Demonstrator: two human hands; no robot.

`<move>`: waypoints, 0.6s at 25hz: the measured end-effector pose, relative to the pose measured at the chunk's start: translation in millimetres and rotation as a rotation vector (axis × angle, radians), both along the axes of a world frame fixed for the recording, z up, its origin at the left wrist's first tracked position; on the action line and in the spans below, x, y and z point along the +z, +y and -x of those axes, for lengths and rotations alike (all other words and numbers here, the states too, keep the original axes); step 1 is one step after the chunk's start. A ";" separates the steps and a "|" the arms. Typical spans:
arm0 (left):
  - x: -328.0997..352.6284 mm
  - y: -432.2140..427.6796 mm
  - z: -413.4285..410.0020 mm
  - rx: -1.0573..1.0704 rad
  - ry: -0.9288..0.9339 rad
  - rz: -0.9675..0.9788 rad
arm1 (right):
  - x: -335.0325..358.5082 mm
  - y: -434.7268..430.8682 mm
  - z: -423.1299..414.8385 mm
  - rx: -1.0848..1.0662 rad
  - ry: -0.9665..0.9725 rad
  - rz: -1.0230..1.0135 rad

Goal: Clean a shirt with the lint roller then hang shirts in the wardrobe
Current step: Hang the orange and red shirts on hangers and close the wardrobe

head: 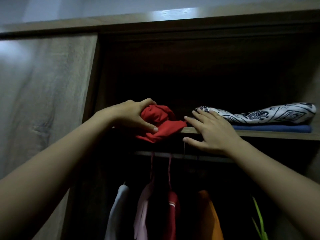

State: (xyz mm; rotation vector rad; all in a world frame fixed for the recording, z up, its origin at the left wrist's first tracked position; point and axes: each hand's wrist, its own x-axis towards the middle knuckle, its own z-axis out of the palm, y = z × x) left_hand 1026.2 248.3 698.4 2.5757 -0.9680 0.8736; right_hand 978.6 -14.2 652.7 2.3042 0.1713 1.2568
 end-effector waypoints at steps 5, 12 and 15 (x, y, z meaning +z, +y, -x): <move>-17.3 15.8 17.7 -0.043 -0.220 0.119 | 1.1 11.0 14.9 0.133 0.120 -0.210; -70.2 36.6 88.8 -0.211 -0.191 0.215 | -30.9 68.0 66.1 0.525 0.080 -0.189; -101.4 48.7 108.7 -0.476 0.099 0.308 | -56.9 79.3 92.8 0.565 0.179 -0.229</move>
